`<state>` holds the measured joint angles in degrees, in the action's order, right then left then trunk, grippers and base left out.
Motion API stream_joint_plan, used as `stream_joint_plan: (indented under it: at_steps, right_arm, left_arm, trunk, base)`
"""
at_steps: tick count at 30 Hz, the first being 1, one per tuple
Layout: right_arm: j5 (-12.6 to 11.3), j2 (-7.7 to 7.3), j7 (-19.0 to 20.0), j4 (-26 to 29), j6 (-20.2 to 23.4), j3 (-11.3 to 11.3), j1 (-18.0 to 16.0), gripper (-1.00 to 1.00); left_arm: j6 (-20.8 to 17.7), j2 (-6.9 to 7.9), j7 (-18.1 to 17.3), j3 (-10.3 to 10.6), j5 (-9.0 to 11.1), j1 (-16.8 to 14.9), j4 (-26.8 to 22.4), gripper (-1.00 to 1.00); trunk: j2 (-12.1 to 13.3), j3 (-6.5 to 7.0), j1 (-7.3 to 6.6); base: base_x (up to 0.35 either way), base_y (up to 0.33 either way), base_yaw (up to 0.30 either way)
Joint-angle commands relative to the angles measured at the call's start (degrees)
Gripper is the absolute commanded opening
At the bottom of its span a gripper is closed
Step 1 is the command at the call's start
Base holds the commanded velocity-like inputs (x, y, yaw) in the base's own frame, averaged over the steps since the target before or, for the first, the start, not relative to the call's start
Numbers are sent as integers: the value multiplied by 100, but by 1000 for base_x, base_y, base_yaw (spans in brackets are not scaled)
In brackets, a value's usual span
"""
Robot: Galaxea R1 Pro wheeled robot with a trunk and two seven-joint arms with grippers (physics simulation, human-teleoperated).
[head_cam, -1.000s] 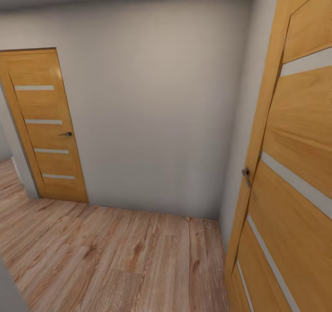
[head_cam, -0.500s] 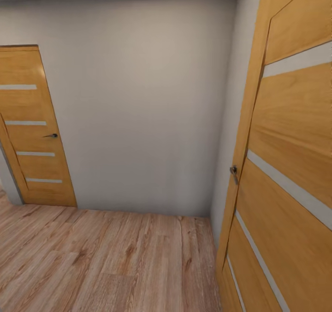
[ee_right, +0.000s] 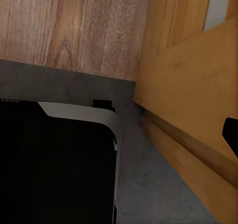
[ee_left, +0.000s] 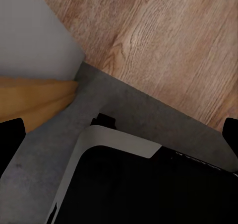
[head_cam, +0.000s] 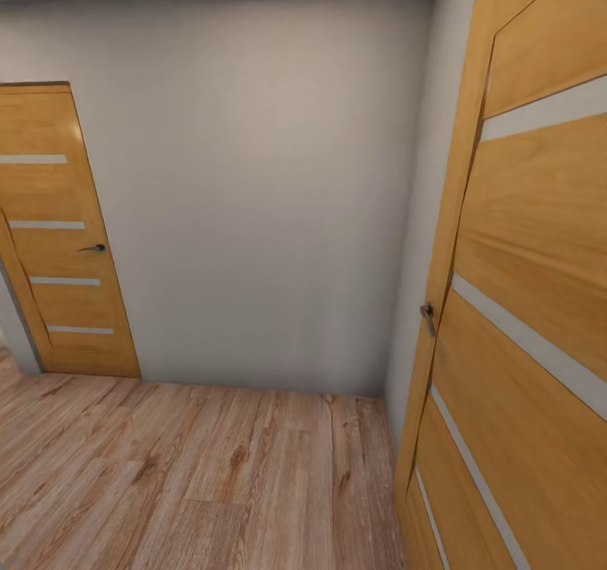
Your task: Move the two storage containers from the living room to the garage. In the garage, place one container on the floor and stack the other container on top of it (either order is fine).
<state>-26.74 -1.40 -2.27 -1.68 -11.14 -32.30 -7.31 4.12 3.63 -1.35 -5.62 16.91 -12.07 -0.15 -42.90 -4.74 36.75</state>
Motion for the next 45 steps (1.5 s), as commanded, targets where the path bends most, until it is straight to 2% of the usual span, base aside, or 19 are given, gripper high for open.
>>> stream_joint_plan:
  at_steps: [1,10,45]
  right_arm:
    - [-42,1,-2,-16,-27,-48,-7,100]
    - [-42,24,-2,-16,-34,-48,-7,100]
    - [-42,17,-2,-16,-37,-48,-7,100]
  left_arm:
    - [17,-1,-14,-44,5,-3,6,100]
    - [-9,4,-14,-44,5,-4,14,100]
    - [-17,6,-14,-44,5,-3,15,100]
  trunk:
    - [-7,-10,1]
    - [-7,-10,1]
    - [-7,-10,1]
  base:
    - [0,0,0]
    - [95,0,0]
    - [318,0,0]
